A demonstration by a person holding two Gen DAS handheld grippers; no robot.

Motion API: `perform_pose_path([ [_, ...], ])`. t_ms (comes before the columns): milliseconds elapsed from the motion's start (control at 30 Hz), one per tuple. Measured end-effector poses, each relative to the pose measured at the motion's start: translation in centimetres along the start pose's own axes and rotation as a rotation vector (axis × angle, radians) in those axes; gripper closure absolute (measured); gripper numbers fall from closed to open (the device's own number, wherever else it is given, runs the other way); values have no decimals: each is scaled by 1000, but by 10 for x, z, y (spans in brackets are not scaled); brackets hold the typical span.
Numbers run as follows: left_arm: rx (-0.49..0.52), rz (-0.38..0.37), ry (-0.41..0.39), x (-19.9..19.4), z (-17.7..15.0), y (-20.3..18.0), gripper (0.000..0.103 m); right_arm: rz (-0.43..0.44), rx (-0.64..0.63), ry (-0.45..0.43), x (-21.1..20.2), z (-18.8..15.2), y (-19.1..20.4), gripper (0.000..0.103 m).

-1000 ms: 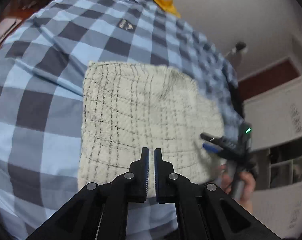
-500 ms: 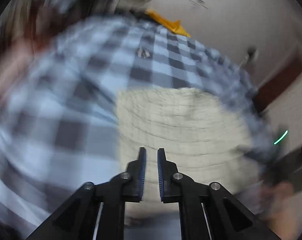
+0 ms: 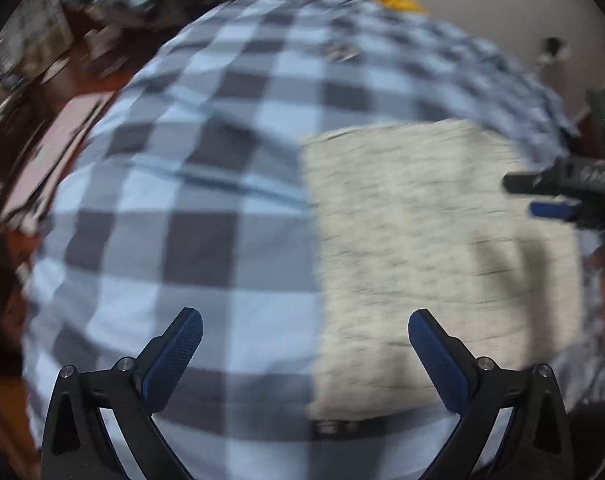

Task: Fold small clothes
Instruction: 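Lift both tools off the folded cream shirt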

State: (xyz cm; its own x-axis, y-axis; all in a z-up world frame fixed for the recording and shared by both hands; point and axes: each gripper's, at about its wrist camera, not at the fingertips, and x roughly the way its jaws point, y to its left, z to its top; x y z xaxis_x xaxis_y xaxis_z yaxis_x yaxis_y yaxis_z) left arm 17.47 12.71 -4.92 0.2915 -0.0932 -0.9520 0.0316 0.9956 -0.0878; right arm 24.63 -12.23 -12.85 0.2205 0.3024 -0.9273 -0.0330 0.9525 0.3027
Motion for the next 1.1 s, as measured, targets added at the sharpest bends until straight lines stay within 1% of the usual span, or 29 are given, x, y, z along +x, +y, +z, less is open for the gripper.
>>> perform_pose_path([
  [33,-19,43,27,3,5,7,0,-9,-17,15,7,4,9,24],
  [67,-23,68,31,6,2,11,0,-21,-35,33,15,9,19,24],
  [133,-34,122,20,3,9,20,0,-38,-57,78,33,15,36,24],
  [167,-46,135,11,0,8,26,0,-41,-69,105,42,18,45,24],
  [200,-61,139,-1,-4,0,35,0,-37,-82,118,48,20,54,24],
  [267,-111,119,-26,-10,3,46,0,-35,-107,122,59,23,72,24],
  [333,-150,85,-36,-13,5,54,0,-52,-136,139,72,26,87,24],
  [400,-172,49,-39,-16,2,59,0,-110,-178,157,87,28,99,24],
  [433,-181,34,-41,-15,-16,66,0,-148,-200,154,93,30,105,24],
  [467,-195,17,-42,-11,-18,69,0,-177,-219,146,98,31,108,24],
  [533,-216,-6,-43,-6,-18,71,0,-204,-239,151,110,31,112,24],
  [567,-226,-15,-45,-5,-17,72,0,-209,-236,163,117,30,112,27],
  [600,-234,-23,-46,-5,-17,72,0,-206,-229,178,124,28,111,32],
  [633,-239,-31,-47,-5,-17,71,0,-205,-229,187,129,26,110,47],
  [700,-236,-42,-46,-5,-16,69,0,-211,-248,179,134,20,115,63],
  [733,-233,-42,-44,-4,-17,68,0,-214,-264,170,133,17,117,82],
  [767,-229,-42,-44,-4,-17,66,0,-232,-283,158,131,15,122,95],
  [867,-225,-43,-48,-6,-17,64,0,-226,-277,120,118,13,131,99],
  [933,-224,-45,-53,-7,-18,62,0,-195,-283,81,104,12,138,102],
  [1033,-233,-52,-55,-6,-18,63,0,-100,-264,9,78,13,148,102],
  [1067,-238,-54,-54,-5,-19,63,0,-46,-260,-17,69,13,152,103],
  [1100,-241,-55,-53,-5,-19,64,0,28,-268,-43,59,14,157,103],
])
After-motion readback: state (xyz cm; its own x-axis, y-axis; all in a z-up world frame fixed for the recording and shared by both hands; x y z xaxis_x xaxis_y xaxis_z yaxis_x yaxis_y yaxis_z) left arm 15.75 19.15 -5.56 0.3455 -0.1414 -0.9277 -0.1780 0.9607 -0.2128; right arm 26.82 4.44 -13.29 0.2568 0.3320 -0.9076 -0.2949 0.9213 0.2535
